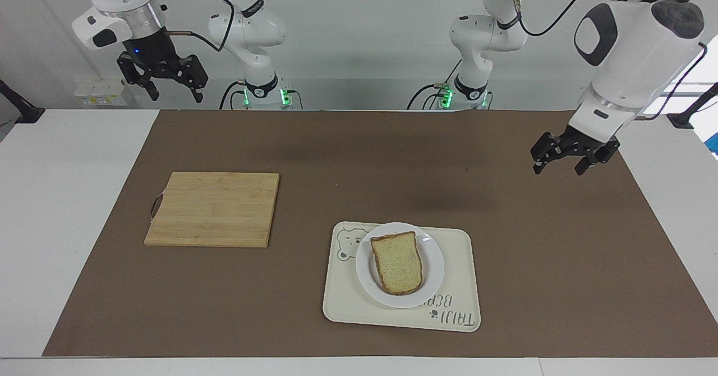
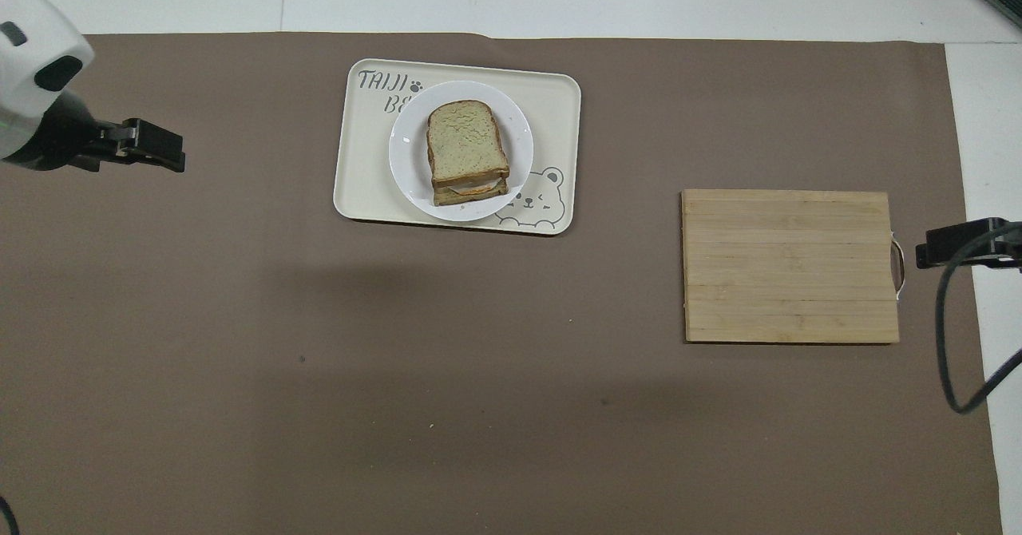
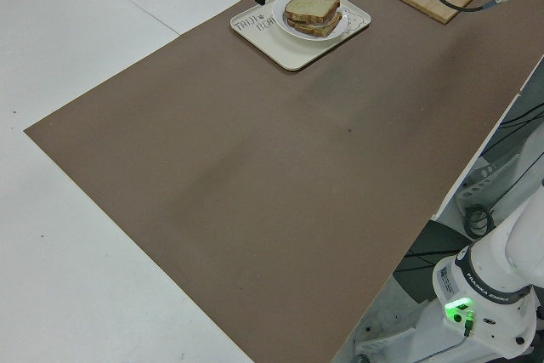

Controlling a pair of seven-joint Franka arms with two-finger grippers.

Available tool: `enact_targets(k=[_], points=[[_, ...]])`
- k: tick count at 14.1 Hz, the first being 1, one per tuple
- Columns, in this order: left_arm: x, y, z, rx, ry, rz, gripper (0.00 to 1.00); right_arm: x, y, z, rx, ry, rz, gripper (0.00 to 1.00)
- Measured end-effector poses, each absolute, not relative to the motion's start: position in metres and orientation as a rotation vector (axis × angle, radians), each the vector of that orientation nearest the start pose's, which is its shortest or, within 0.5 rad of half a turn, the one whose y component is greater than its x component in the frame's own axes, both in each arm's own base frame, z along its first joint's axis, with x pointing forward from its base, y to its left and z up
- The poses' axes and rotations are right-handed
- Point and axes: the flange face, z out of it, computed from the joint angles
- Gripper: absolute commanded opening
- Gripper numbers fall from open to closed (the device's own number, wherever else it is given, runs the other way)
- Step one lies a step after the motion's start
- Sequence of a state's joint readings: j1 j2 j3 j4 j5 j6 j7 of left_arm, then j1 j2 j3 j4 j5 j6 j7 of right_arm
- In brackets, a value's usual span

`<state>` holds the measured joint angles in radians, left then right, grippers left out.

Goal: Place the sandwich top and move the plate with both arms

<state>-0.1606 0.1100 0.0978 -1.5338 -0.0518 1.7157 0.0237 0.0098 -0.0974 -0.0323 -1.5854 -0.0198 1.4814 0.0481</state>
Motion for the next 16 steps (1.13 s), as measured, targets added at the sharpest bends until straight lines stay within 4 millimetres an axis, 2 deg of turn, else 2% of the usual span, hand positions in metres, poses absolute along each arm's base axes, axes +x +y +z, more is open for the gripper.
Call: enact_targets(k=[2, 6, 8, 14, 16], points=[[0.574, -0.034, 0.605, -3.178, 0.135, -0.126, 1.0, 0.514, -0.015, 0.662, -3.156, 0.116, 0.011, 1.0], [0.536, -0.029, 0.642, -3.134, 0.193, -0.066, 1.0, 0.514, -0.017, 0.662, -3.156, 0.122, 0.011, 1.0], [0.531, -0.028, 0.65, -3.119, 0.218, -0.032, 1.0, 0.514, -0.018, 0.662, -3.156, 0.122, 0.011, 1.0], [0.533, -0.02, 0.645, -3.12, 0.205, 0.0, 1.0, 0.514, -0.018, 0.662, -3.155, 0.124, 0.011, 1.0], [0.533, -0.012, 0.645, -3.122, 0.181, 0.001, 1.0, 0.514, -0.018, 0.662, -3.155, 0.124, 0.011, 1.0]])
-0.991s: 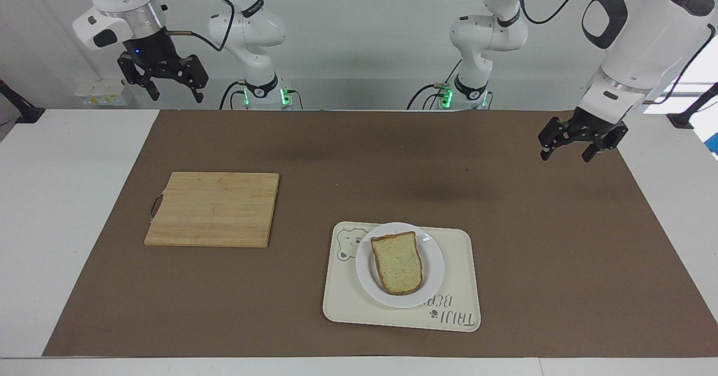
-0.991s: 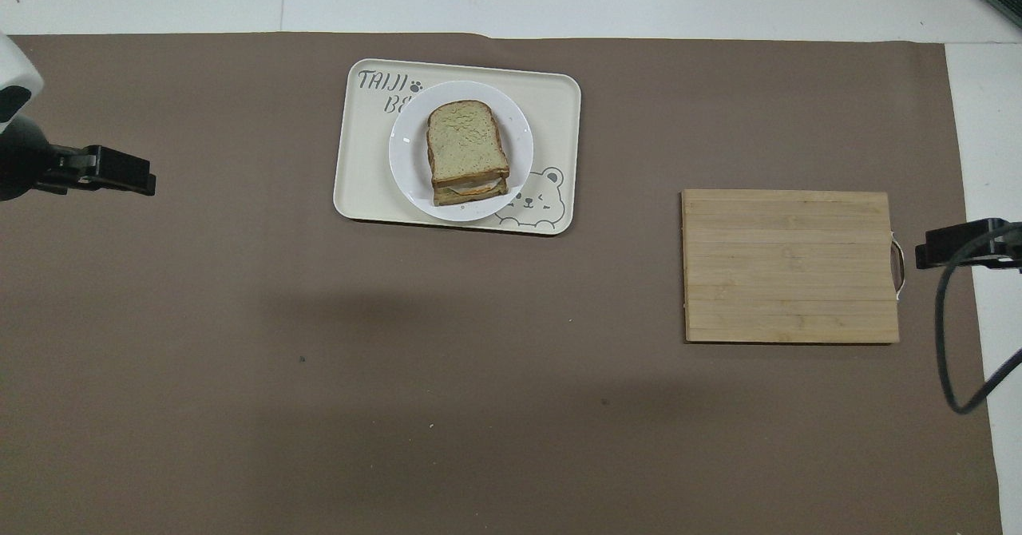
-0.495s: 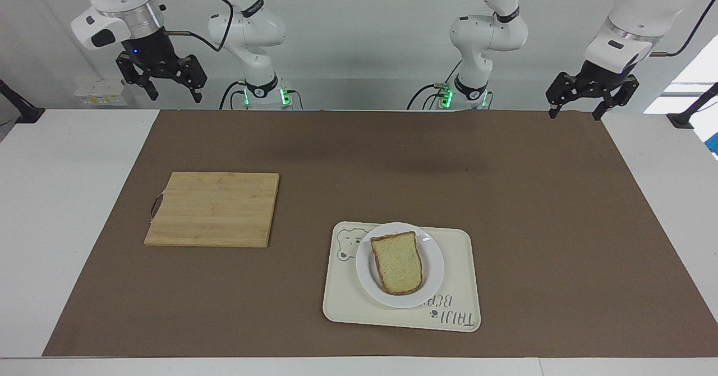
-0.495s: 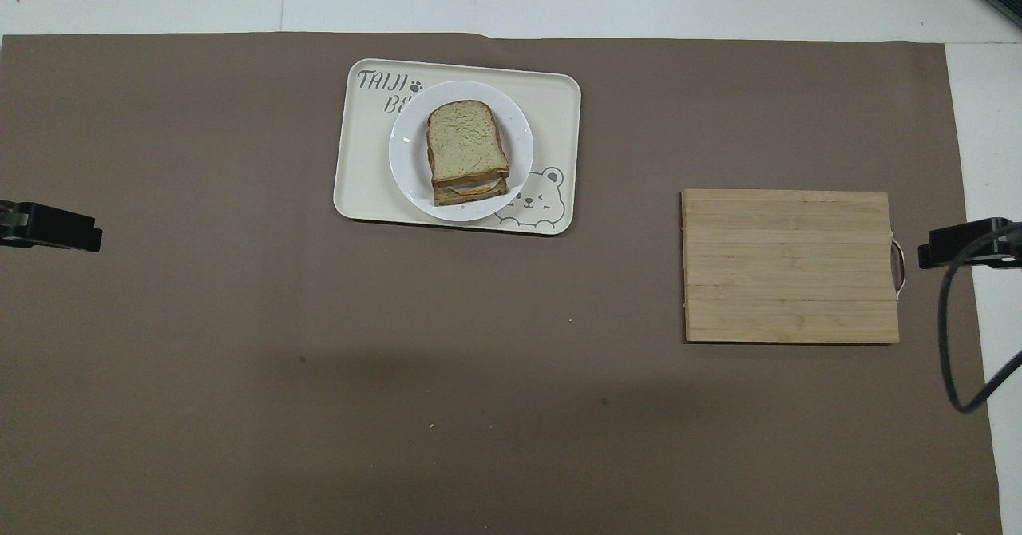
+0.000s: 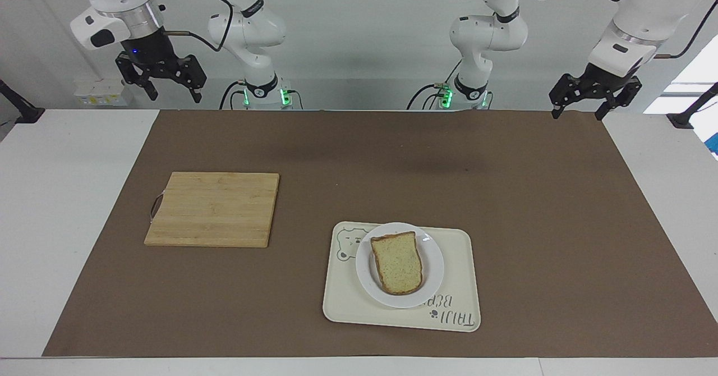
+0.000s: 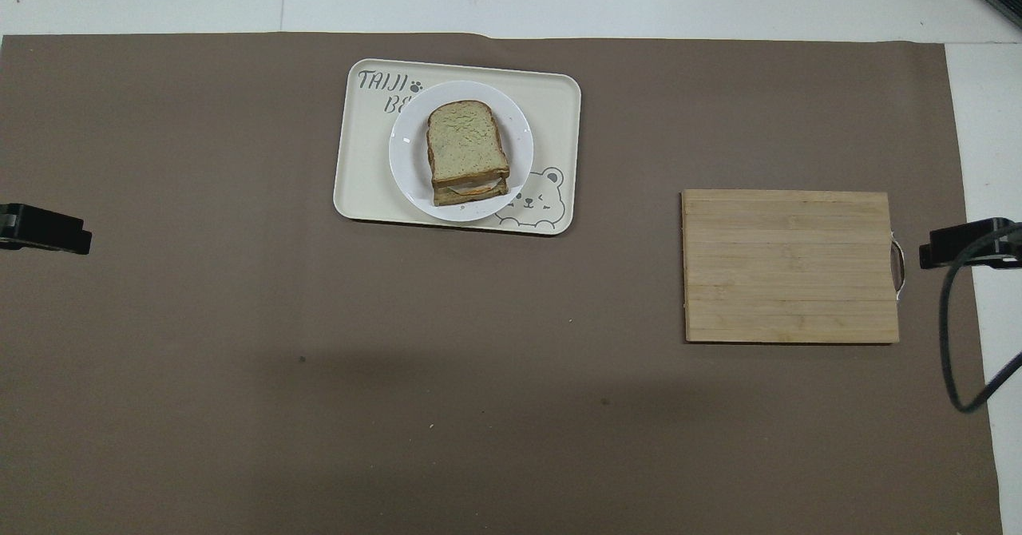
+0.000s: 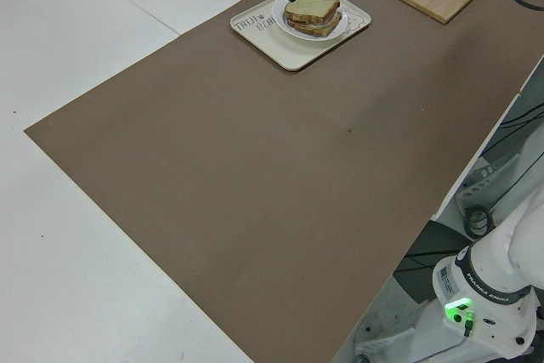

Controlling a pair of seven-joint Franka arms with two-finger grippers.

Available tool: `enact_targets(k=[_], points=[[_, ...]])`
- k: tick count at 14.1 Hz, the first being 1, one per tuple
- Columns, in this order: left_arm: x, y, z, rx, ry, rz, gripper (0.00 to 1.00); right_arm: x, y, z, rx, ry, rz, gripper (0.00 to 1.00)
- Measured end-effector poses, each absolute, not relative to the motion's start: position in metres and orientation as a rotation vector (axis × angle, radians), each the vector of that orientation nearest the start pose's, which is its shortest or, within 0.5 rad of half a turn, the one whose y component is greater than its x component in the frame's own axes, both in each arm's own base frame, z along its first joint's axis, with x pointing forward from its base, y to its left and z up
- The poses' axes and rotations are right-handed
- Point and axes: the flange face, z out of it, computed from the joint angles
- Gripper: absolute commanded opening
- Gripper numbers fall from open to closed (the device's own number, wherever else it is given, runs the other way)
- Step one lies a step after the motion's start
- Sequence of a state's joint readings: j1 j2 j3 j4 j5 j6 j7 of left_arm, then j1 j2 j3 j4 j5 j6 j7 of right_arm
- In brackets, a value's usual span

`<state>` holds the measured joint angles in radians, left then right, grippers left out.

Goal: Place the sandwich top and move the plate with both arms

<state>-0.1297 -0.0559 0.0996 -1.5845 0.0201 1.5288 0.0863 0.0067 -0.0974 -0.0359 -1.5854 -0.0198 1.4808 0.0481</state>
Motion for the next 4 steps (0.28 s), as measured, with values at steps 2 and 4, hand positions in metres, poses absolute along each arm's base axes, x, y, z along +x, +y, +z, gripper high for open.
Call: enact_targets(k=[2, 4], points=[[0.533, -0.0064, 0.6445, -3.123, 0.164, 0.001, 1.0, 0.5142, -0.0184, 0.6619, -3.155, 0.124, 0.011, 1.0], [0.533, -0.0059, 0.6444, -3.123, 0.163, 0.002, 1.0, 0.5142, -0.0184, 0.6619, -3.155, 0.124, 0.011, 1.0]])
